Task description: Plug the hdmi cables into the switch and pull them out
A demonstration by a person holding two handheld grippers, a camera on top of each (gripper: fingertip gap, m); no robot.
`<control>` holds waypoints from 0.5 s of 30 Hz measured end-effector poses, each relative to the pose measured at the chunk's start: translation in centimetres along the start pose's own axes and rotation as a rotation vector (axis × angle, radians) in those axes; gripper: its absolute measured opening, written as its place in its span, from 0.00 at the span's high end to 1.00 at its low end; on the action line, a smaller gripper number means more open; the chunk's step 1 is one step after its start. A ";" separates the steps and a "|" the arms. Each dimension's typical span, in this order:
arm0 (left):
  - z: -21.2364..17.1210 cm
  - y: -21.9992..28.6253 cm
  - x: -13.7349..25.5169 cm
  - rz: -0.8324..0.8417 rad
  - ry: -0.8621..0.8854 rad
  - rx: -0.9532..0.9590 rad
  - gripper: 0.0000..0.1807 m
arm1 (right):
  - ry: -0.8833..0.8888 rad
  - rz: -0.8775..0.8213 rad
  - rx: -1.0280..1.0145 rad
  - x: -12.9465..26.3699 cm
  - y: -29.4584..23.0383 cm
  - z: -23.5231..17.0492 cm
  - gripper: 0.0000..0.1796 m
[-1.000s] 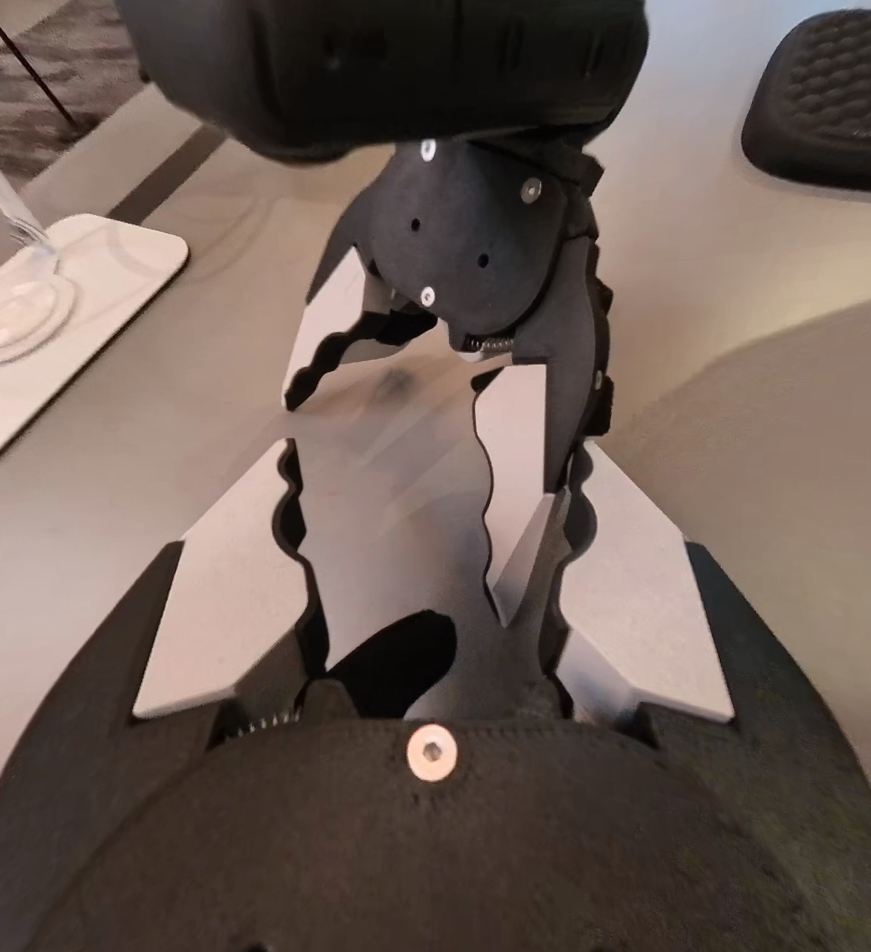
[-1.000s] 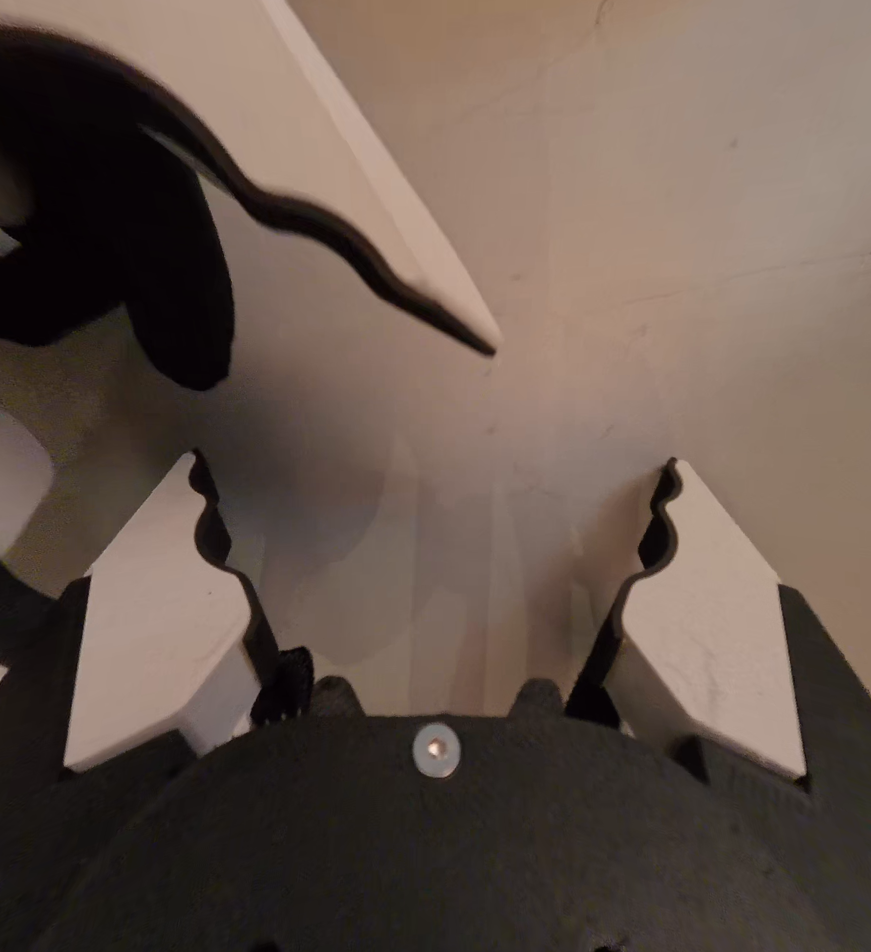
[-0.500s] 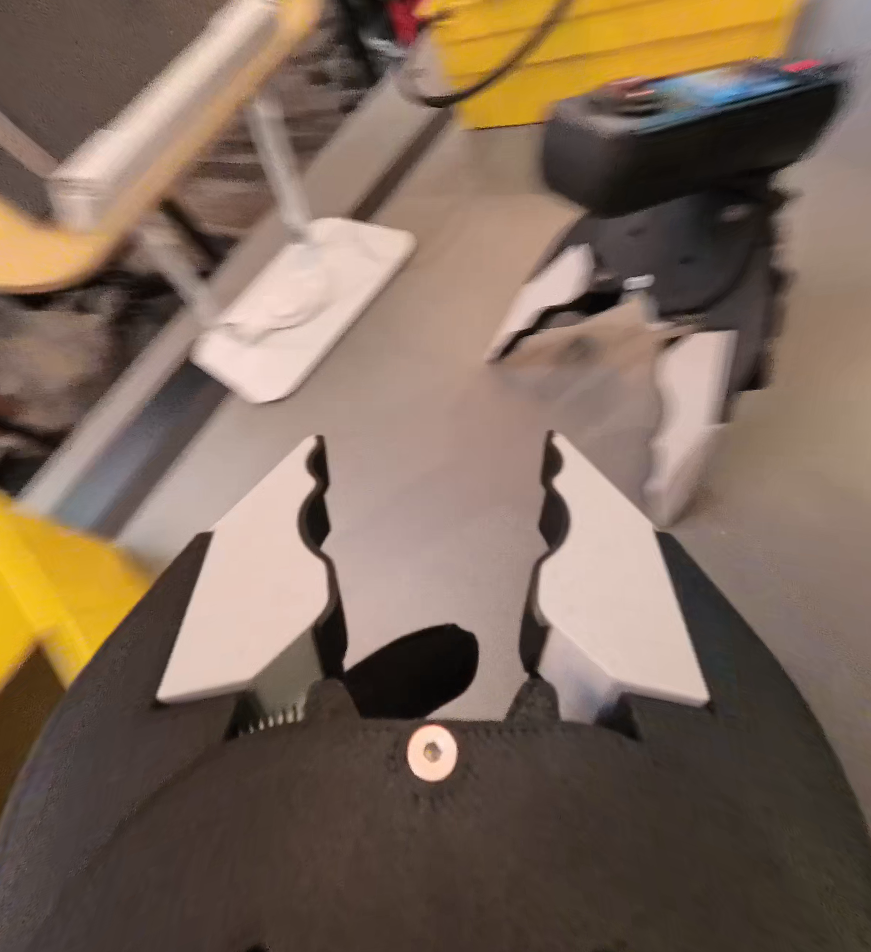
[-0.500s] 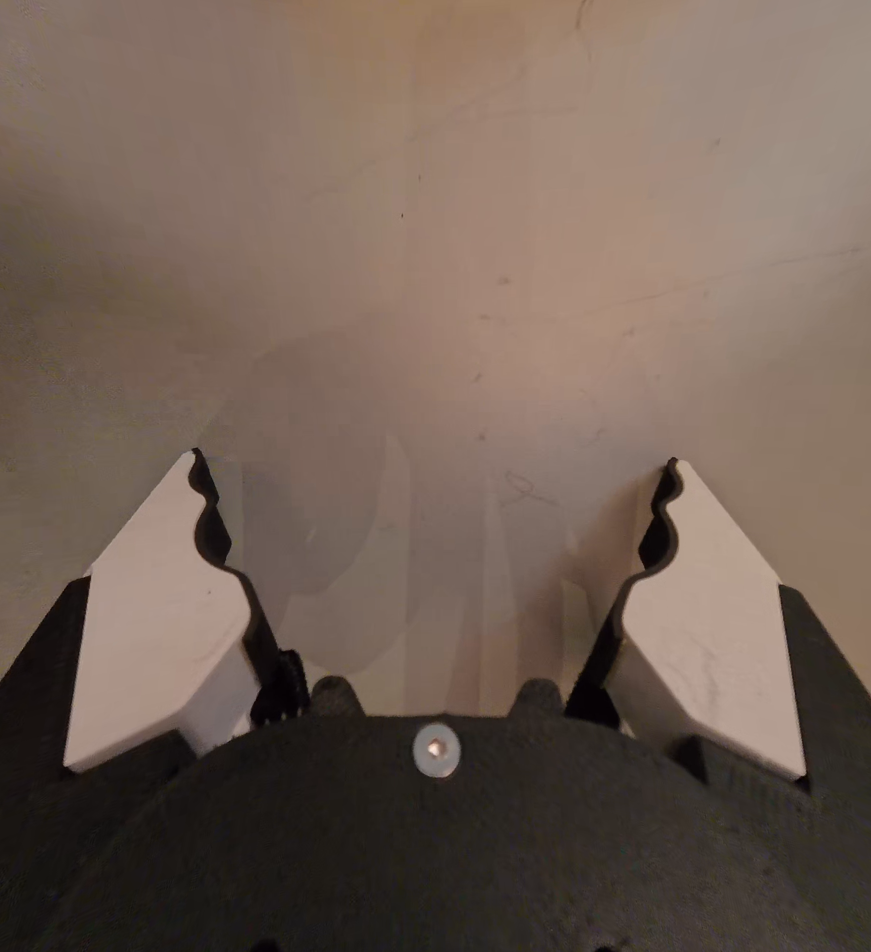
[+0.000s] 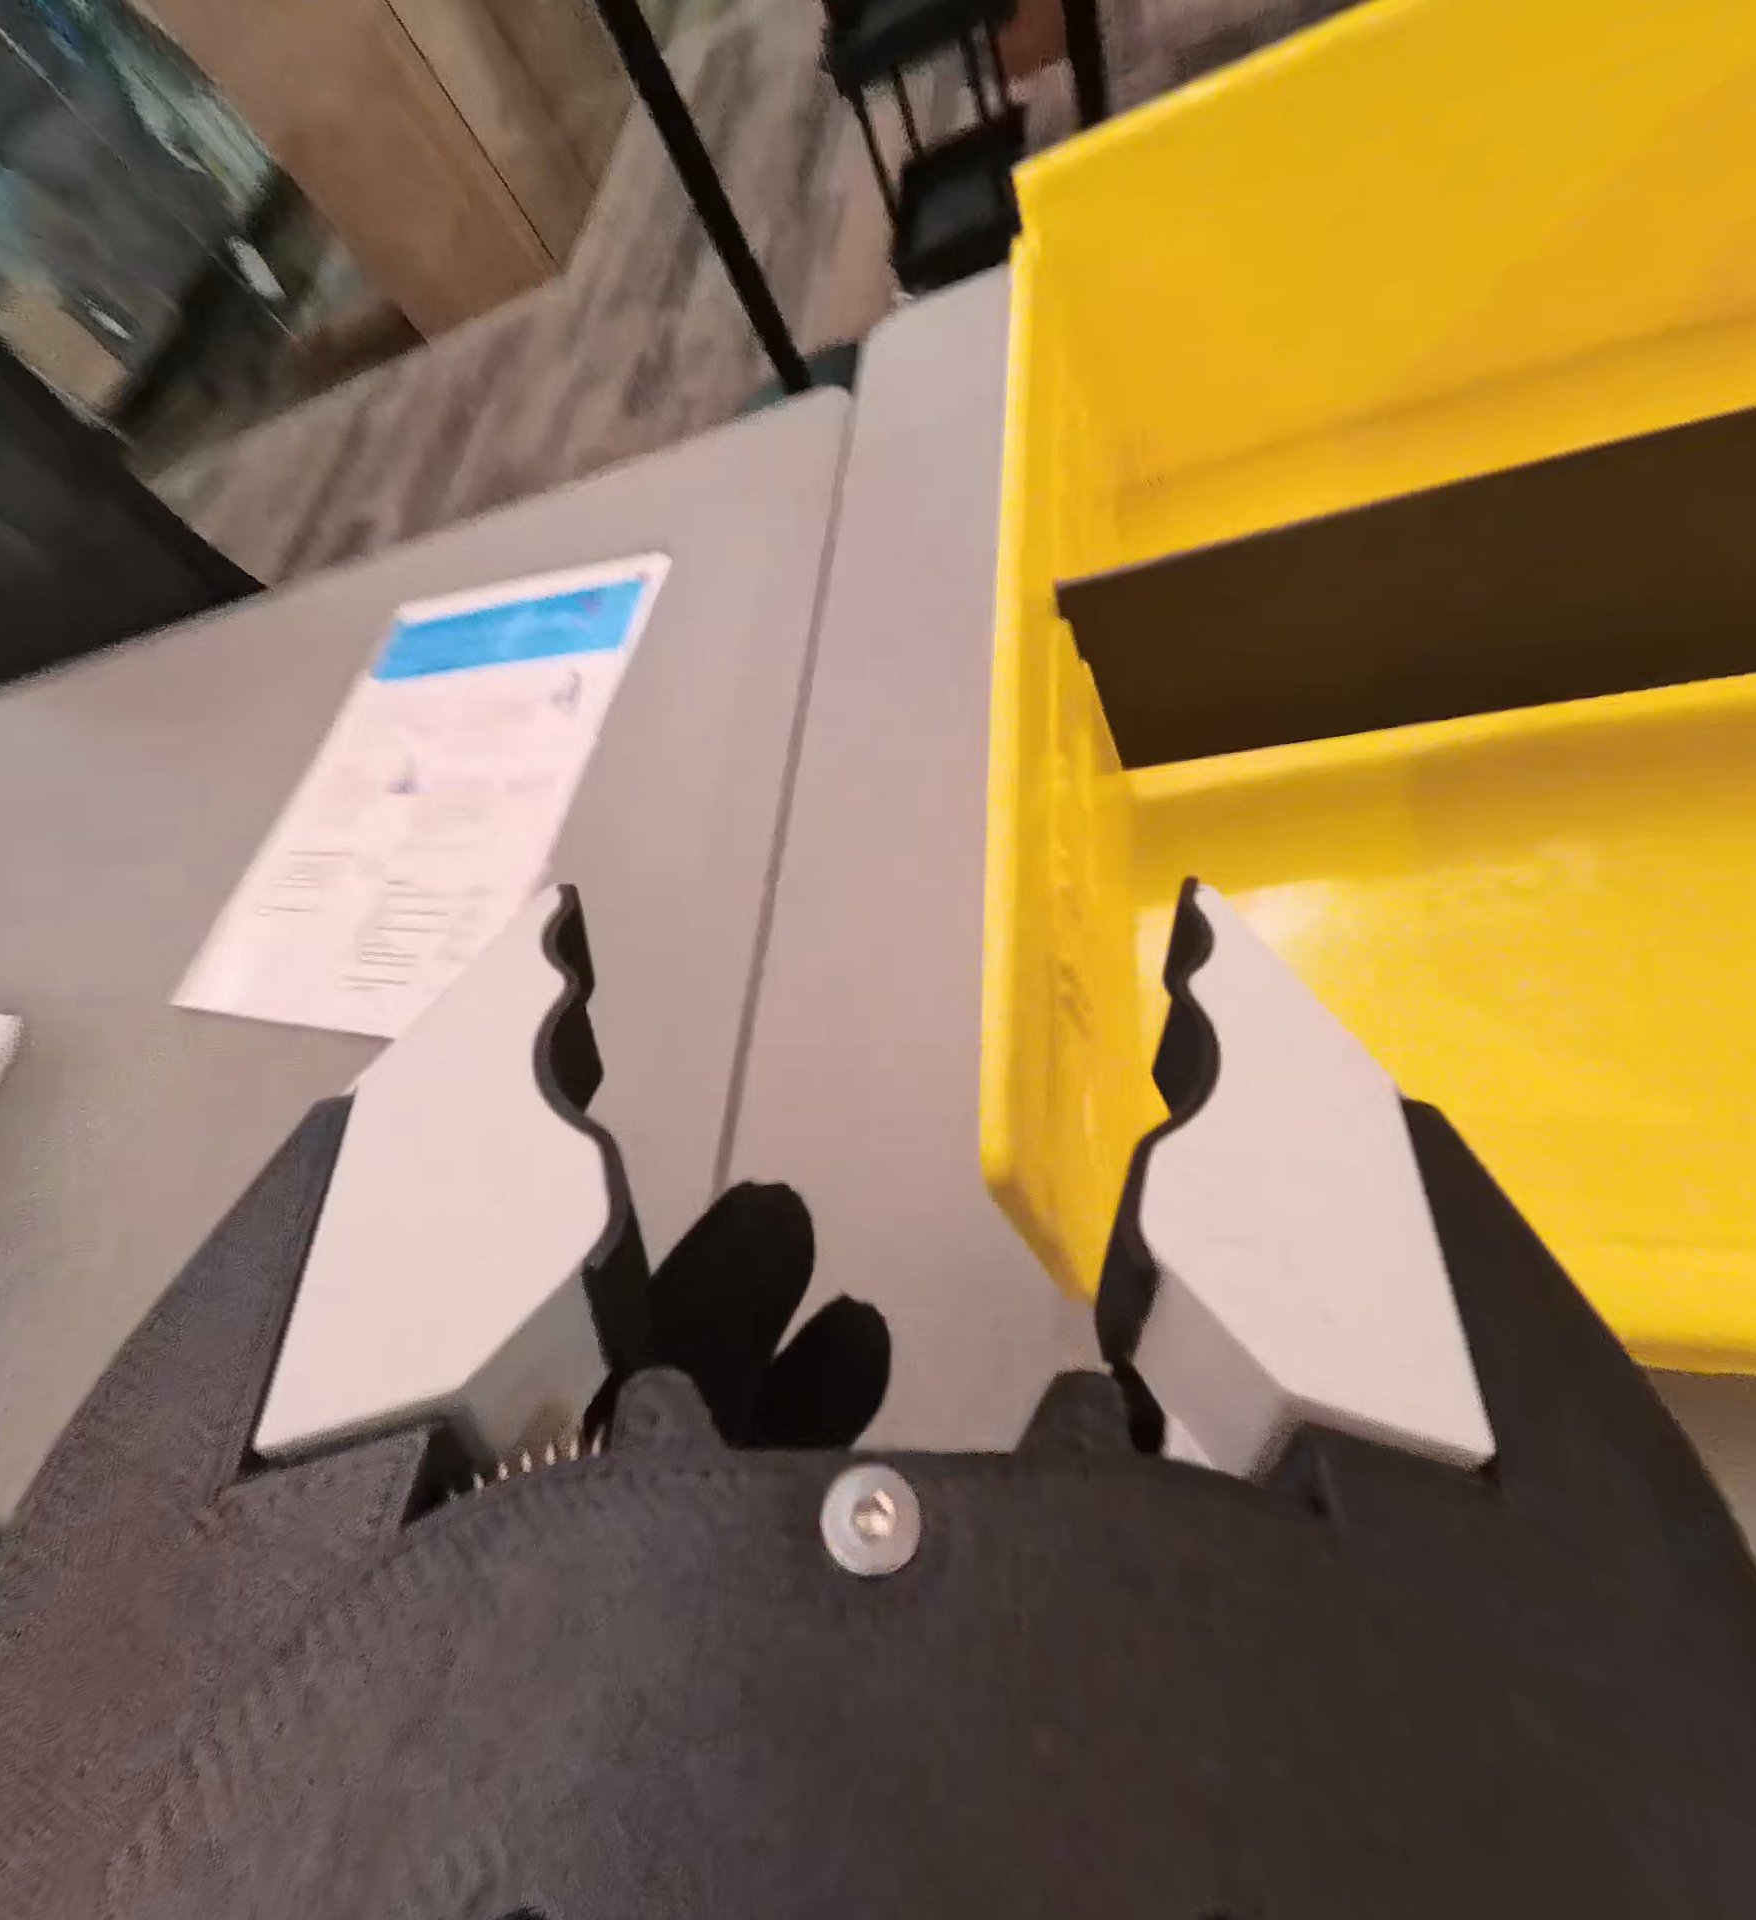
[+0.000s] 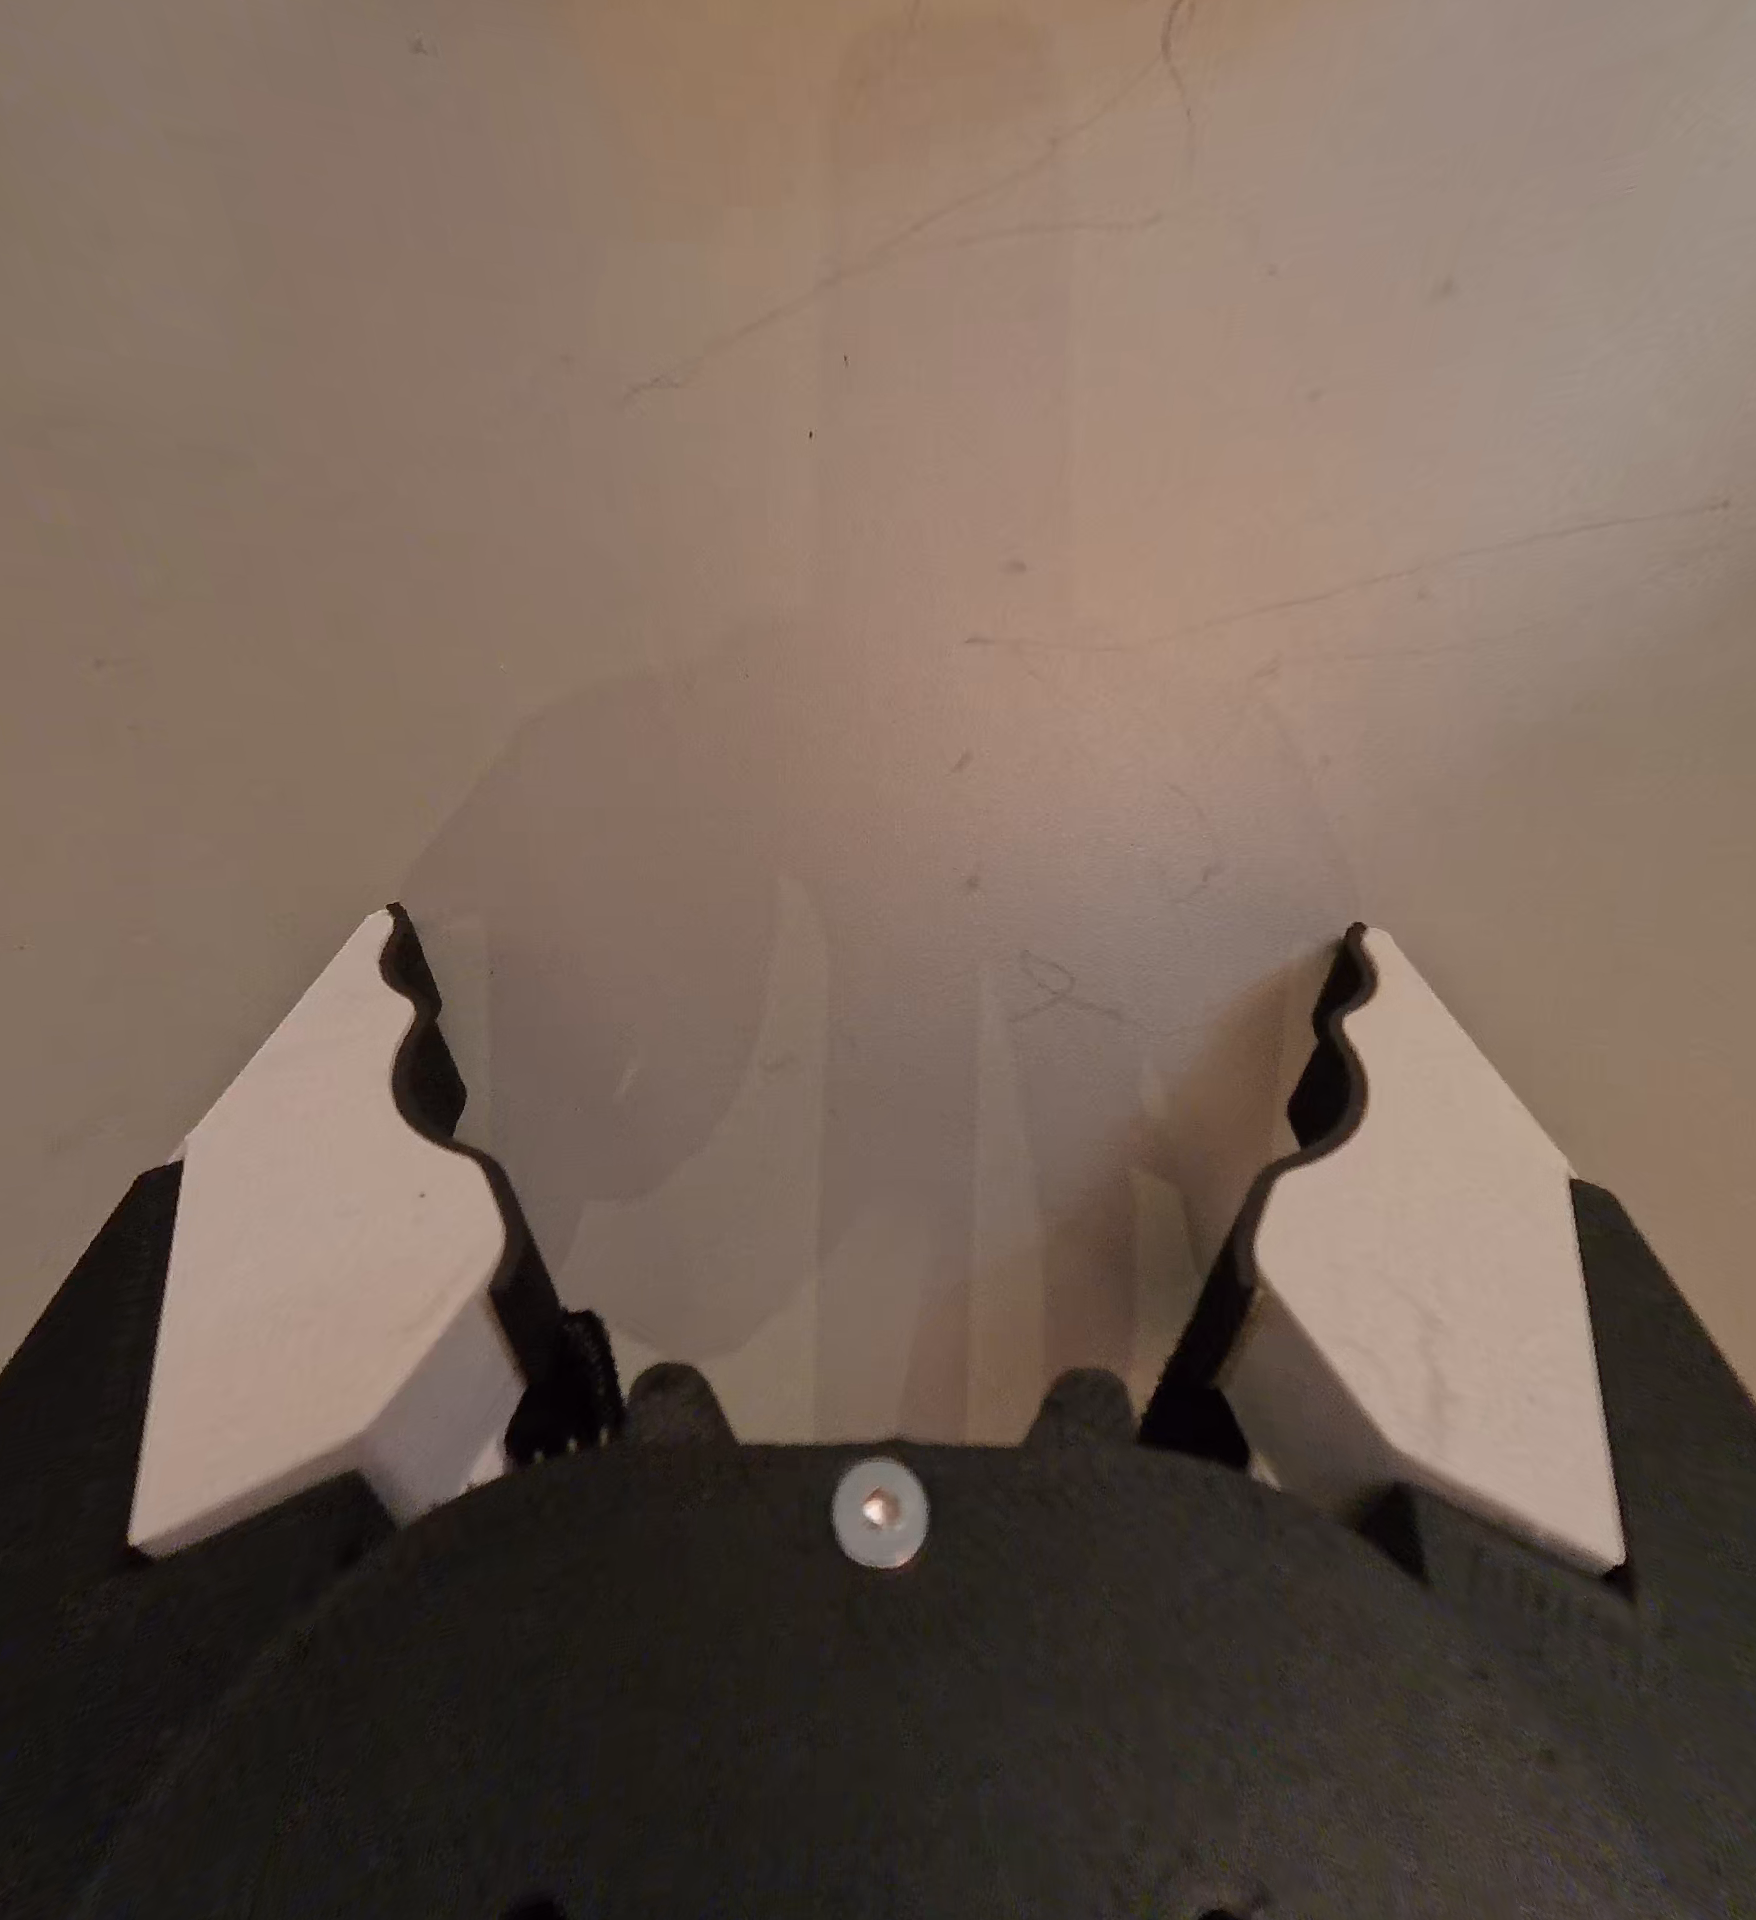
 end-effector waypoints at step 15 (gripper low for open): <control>-0.6 2.9 -4.2 -0.243 0.093 0.127 0.96 | 0.000 0.000 0.000 0.0 0.0 0.0 0.11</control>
Point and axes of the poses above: each gripper's, where its closed fingertips meet, x back along the fingers, z out of its top, y = z × x across the jaws, the point moved 10 cm from there along x, back along the fingers, and after that the axes turned 12 degrees about -x, right-handed, at the moved point
